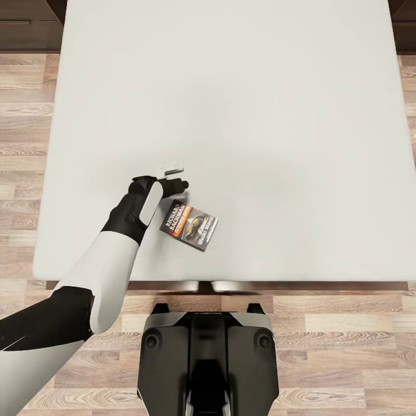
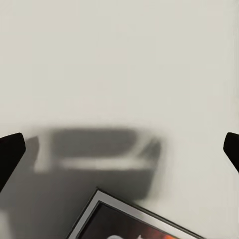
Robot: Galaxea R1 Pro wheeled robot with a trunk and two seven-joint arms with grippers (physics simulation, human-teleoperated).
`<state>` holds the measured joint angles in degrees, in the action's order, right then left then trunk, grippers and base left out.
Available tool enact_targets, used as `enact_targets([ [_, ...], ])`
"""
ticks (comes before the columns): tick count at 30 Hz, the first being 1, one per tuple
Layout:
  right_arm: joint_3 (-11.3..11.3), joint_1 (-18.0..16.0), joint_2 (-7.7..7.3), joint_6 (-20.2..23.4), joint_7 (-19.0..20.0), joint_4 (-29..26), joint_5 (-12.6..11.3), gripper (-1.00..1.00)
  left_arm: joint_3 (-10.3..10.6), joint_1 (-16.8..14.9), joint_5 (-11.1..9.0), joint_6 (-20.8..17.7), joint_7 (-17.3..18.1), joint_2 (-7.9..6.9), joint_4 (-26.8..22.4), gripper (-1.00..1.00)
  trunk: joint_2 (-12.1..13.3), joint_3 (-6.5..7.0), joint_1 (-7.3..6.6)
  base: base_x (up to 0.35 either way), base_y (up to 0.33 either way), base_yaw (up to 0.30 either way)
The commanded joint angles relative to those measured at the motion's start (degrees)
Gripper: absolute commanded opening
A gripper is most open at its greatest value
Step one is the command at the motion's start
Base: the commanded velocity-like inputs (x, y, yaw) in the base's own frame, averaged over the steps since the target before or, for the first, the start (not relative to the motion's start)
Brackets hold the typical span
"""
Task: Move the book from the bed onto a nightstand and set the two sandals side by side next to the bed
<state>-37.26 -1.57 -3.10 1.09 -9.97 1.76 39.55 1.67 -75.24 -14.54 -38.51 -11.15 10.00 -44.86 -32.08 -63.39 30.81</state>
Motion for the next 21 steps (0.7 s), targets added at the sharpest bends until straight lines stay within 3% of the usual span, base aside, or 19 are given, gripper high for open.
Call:
enact_targets([
  [1, -0.4, 0.0, -0.02, 0.1, -0.3, 0.2, 0.6, 1.00, 0.1, 0.0, -0.6, -0.2, -0.5, 0.00, -0.1, 1.00, -0.1, -0.04, 0.02, 0.000, 0.000, 0.000],
  [21, -0.4, -0.1, 0.10, 0.1, -0.3, 0.2, 0.6, 1.00, 0.3, 0.0, -0.5, -0.1, -0.8, 0.00, 0.9, 1.00, -0.1, -0.04, 0.02, 0.000, 0.000, 0.000],
])
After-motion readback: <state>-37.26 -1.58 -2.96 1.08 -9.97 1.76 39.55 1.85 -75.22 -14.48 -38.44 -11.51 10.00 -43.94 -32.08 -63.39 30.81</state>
